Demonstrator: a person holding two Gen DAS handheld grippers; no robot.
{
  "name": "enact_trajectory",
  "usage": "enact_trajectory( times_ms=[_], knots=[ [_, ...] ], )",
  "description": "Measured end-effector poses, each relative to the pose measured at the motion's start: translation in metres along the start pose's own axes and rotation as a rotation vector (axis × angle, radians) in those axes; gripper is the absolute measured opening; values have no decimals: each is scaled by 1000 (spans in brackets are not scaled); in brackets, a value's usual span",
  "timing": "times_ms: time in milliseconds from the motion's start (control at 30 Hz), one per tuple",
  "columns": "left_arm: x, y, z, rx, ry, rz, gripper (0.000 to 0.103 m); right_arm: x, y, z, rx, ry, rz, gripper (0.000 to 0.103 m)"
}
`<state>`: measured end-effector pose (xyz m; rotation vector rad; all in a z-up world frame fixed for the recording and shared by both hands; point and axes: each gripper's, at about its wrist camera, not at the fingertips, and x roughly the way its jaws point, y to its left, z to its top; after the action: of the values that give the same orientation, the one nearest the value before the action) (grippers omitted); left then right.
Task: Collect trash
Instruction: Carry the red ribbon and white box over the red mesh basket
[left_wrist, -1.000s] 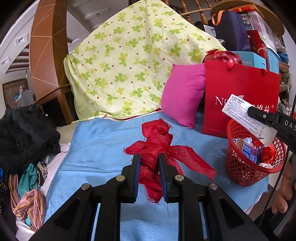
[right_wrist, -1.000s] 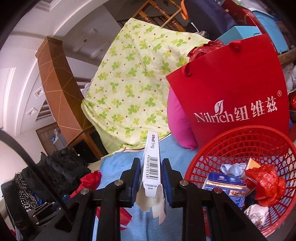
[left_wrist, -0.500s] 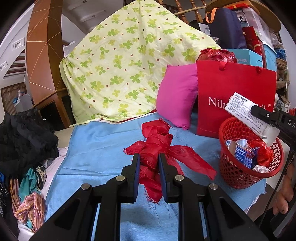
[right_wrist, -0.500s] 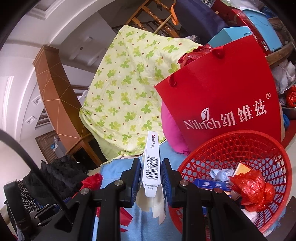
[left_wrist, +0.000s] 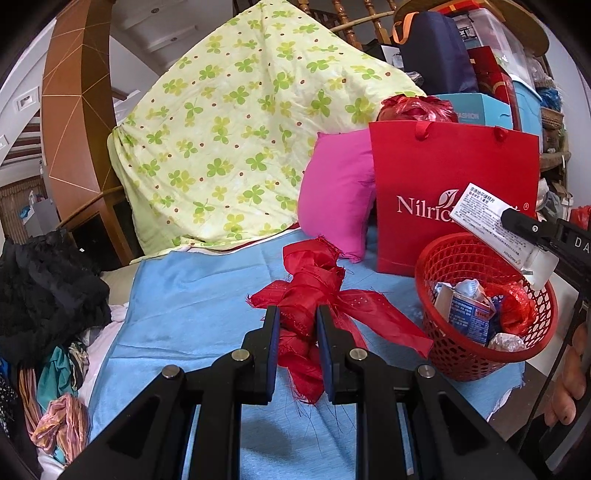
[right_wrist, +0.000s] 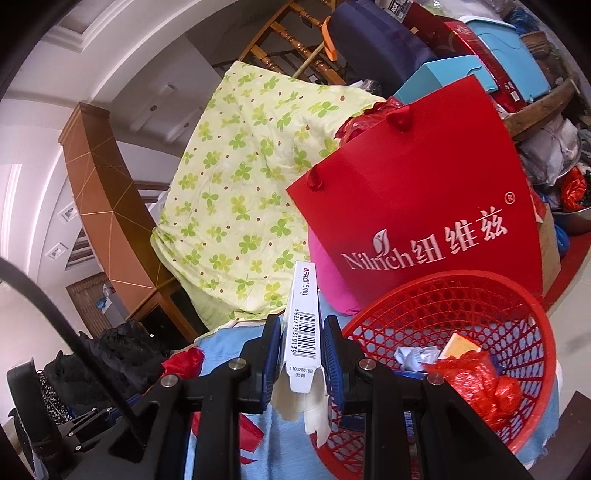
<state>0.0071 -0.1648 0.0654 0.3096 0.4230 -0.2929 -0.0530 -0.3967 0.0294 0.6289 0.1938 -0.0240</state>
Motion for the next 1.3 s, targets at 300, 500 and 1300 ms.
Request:
enact_trajectory(
  times_ms=[300,500,1300],
  knots=[
    [-2,-11,6,18,-9,-13,21,-7,-14,5,9,-13,-17,26],
    [-4,-17,12,22,-16,-21,21,-12,-21,8,23,-20,-25,26],
    [-15,-62,42,87,-93,-80,21,-30,-54,18,101,-54,-41,26]
  ],
)
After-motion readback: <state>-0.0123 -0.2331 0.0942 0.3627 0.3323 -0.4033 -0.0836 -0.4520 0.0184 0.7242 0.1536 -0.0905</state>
